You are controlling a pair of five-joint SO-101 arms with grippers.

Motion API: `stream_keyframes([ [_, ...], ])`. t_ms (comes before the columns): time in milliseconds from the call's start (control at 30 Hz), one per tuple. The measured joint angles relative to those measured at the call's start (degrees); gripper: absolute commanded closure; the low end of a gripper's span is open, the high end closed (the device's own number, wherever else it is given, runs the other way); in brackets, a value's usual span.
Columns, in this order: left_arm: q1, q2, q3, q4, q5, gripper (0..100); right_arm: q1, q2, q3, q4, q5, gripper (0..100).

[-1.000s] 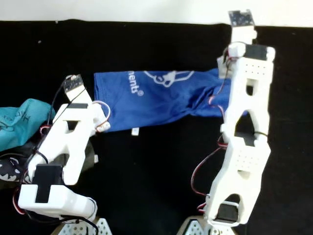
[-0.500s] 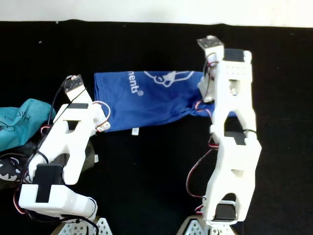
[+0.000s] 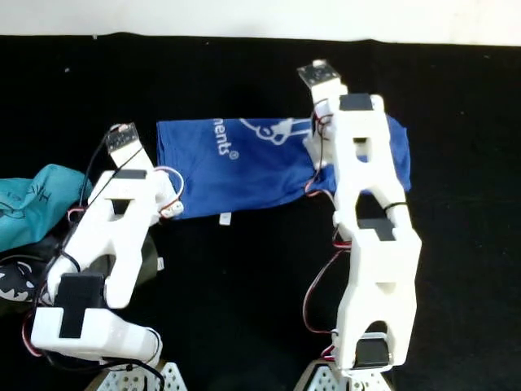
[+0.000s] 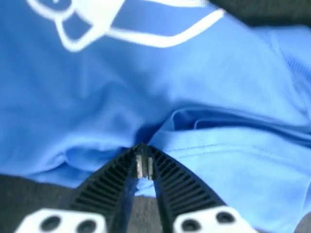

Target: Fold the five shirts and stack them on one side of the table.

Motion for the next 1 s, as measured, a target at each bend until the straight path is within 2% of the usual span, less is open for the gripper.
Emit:
stream_keyframes([
  [200, -0.5, -8.2, -12.9, 16.4, -0.1, 79, 1.8, -6.9, -9.5, 12.1, 0.0, 99.1],
  [300, -1.5, -7.1, -18.9, 19.2, -0.1, 81, 2.2, -12.0, -13.5, 18.7, 0.0, 99.1],
  [400, -1.8, -1.4, -23.8, 19.3, -0.1, 81, 2.6, -18.4, -12.7, 20.7, 0.0, 99.1],
  [533, -2.2, 10.7, -31.7, 19.9, -0.2, 81, 4.6, -30.1, -4.1, 21.3, 0.0, 99.1],
  [767, -2.9, 28.8, -44.0, 20.0, -0.2, 81, 6.7, -56.1, 19.9, 21.4, 0.2, 99.1],
  [933, -2.9, 35.5, -49.8, 23.6, -0.2, 82, 7.0, -69.5, 33.5, 21.4, 3.0, 99.1],
  [1000, -2.9, 37.0, -52.0, 25.1, -0.2, 87, 7.2, -72.3, 37.8, 21.4, 3.3, 99.1],
])
